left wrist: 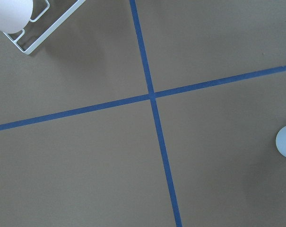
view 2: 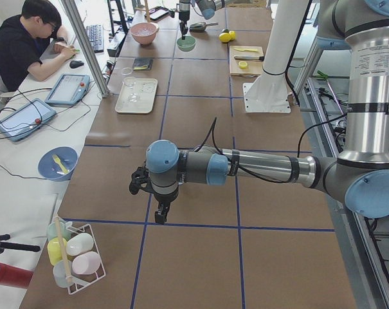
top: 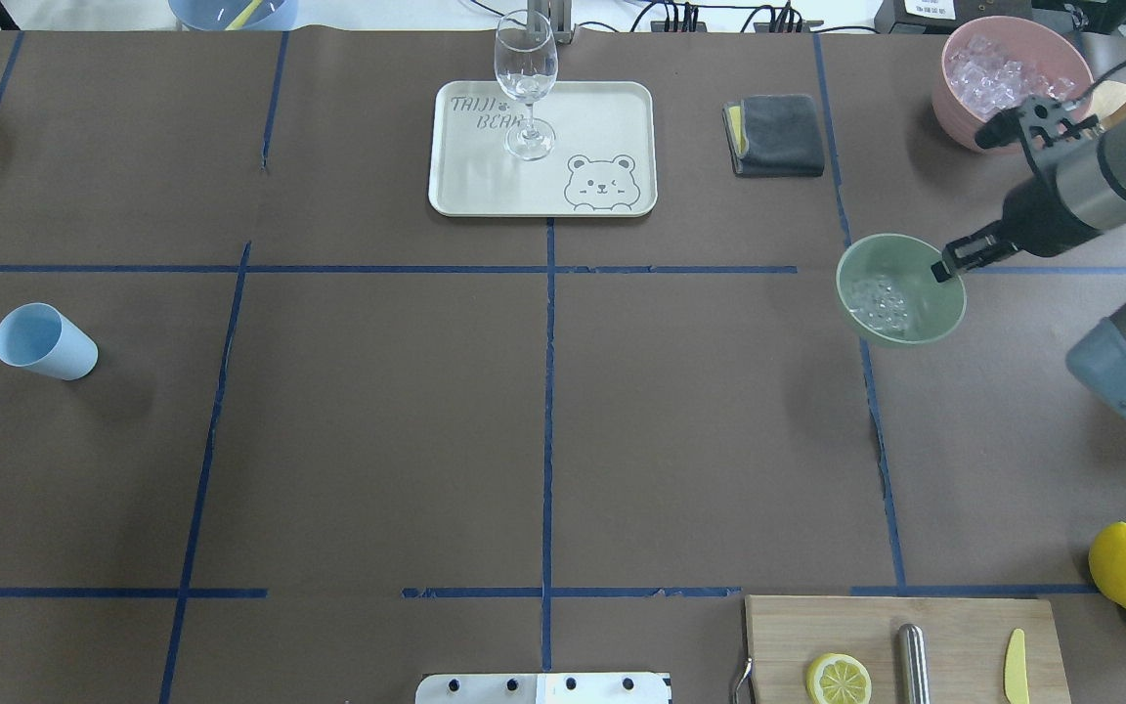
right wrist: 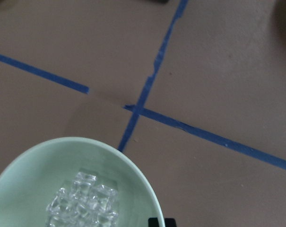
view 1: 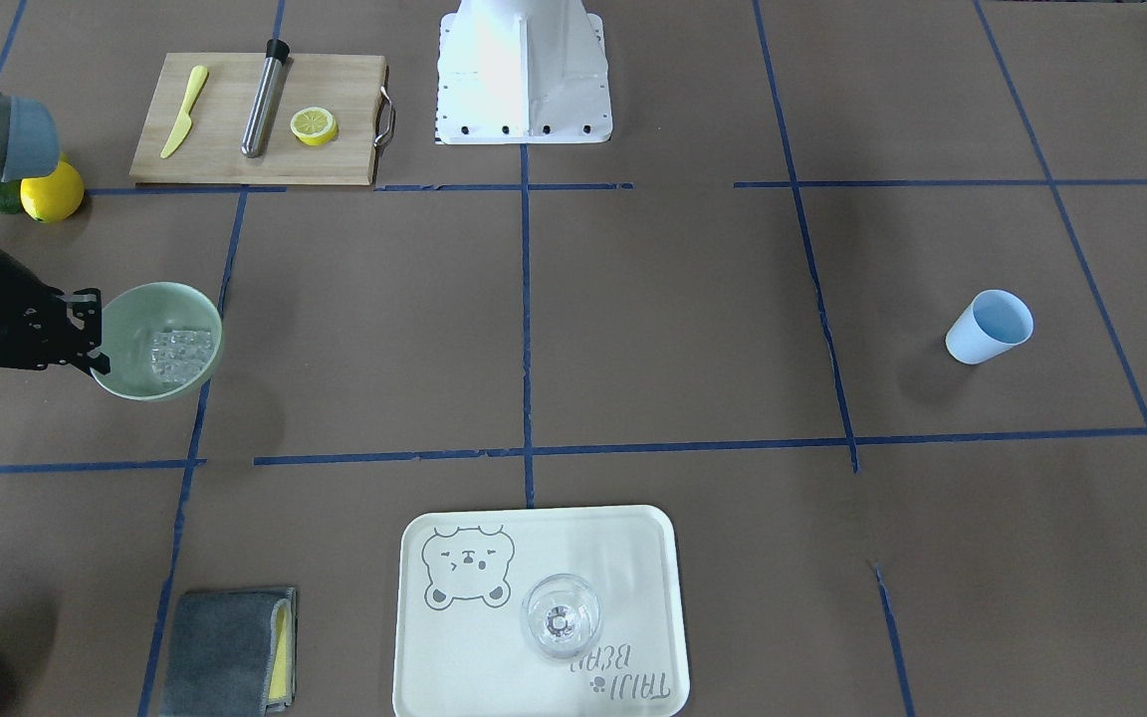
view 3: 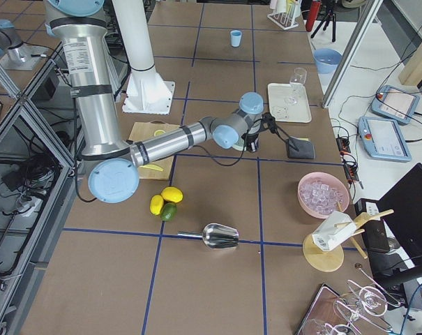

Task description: Pour ice into bowl

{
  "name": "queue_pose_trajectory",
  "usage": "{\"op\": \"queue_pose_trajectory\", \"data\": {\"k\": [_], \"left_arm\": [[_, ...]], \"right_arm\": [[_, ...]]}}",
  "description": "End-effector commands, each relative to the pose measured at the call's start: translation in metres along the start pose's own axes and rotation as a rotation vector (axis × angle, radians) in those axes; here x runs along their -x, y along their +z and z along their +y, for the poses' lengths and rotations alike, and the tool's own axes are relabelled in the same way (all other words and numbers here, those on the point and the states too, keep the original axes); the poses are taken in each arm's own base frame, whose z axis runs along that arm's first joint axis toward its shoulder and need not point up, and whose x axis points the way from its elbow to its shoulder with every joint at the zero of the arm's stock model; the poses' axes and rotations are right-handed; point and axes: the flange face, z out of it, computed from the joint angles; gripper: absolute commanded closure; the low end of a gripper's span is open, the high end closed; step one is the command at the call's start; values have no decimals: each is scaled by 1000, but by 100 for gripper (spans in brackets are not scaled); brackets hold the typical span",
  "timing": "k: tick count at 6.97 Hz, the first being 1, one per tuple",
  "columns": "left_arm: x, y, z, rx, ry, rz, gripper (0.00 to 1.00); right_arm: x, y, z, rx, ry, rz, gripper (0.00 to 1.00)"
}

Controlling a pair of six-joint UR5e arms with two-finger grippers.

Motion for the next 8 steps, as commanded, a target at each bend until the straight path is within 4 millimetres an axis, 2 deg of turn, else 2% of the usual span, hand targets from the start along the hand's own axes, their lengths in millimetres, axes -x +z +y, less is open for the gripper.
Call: {"op": "queue_pose_trajectory", "data": {"k": [1, 2, 3, 4, 5, 6, 7, 8], "left_arm": [[0, 0, 0, 0, 0, 0, 0], [0, 0, 0, -1, 1, 0, 0], [0, 0, 0, -1, 1, 0, 0], [0, 0, 0, -1, 1, 0, 0], [0, 0, 0, -1, 1, 0, 0], [0, 0, 0, -1, 1, 0, 0], [0, 0, 0, 0, 0, 0, 0], [0, 0, 0, 0, 2, 0, 0]], "right_arm": [[-67, 27, 69, -14, -16, -7, 100], [-93, 46, 84, -30, -28, -15, 100], [-99, 49, 88, -39, -34, -20, 100], [-94, 49, 81, -46, -43, -24, 61], [-93, 45, 78, -59, -47, -24, 1], [-104, 22, 66, -84, -14, -29, 0], [-125, -4, 62, -91, 48, -24, 0], [-140, -13, 61, -102, 72, 10, 0]]}}
